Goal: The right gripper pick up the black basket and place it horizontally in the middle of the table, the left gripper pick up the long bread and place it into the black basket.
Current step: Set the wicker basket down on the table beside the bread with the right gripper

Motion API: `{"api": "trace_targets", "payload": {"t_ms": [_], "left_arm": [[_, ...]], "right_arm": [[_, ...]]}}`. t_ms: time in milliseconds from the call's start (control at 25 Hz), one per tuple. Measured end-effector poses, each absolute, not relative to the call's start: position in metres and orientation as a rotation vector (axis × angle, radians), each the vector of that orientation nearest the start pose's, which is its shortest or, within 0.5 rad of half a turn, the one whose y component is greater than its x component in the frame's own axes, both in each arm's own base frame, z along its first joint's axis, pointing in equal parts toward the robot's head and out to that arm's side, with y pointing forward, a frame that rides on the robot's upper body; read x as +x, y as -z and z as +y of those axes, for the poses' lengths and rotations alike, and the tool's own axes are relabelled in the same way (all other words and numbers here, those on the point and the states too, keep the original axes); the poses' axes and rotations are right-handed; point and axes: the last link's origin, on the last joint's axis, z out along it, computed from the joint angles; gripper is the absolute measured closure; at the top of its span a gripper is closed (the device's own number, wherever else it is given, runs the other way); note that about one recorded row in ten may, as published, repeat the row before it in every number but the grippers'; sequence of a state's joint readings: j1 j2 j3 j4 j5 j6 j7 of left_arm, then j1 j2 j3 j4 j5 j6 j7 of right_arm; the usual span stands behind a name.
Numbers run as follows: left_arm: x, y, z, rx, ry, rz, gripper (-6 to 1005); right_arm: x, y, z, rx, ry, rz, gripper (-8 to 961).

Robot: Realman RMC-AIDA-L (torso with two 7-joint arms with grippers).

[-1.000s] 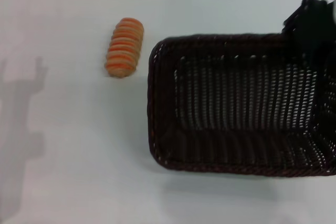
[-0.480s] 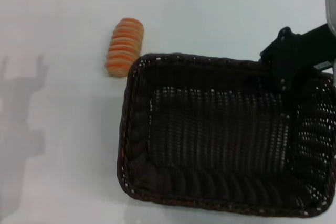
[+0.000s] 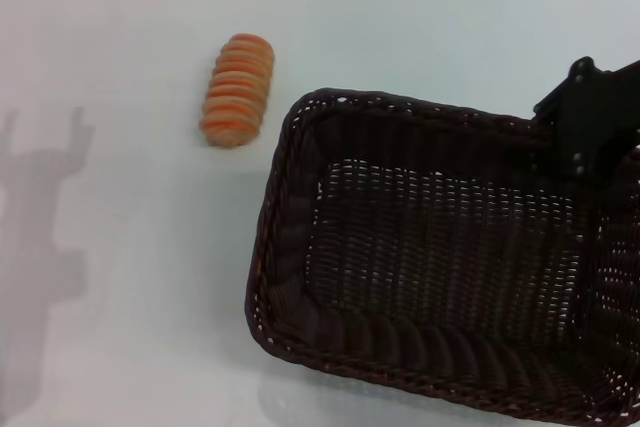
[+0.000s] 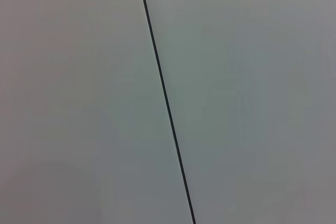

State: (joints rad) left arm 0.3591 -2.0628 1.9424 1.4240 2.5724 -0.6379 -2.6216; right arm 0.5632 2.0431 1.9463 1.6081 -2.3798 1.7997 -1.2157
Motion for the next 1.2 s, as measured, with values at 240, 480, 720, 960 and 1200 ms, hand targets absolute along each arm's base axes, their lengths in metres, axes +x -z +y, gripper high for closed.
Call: {"api": "trace_targets", "payload": {"t_ms": [240,480,720,960,1200], "left_arm": [[-0.274,-0.063,0.243,-1.356,0.454,-0.402,143],[-0.274,-0.064,0.241,-1.352,0.452,-0.405,144],[-0.277,-0.064,0.238,-1.348,0.443,-0.409,144],[-0.279,-0.067,0.234,-1.335,0.436,-0.410,144],[-0.283,-0.069,0.232,-1.326,0.427,-0.411,143]], "right_arm": [[0.153,-0.065,0.336,-2.882,0.373,0.073,809],[0.150,-0.059,0.341,-2.910,0.370,0.081,808],[0.135,-0.050,0.342,-2.959,0.347,-0.043,804],[0.128,-0.043,0.352,-2.979,0.382,-0.093,801],[0.128,-0.033,0.357,-2.943,0.453,-0.067,797]]}}
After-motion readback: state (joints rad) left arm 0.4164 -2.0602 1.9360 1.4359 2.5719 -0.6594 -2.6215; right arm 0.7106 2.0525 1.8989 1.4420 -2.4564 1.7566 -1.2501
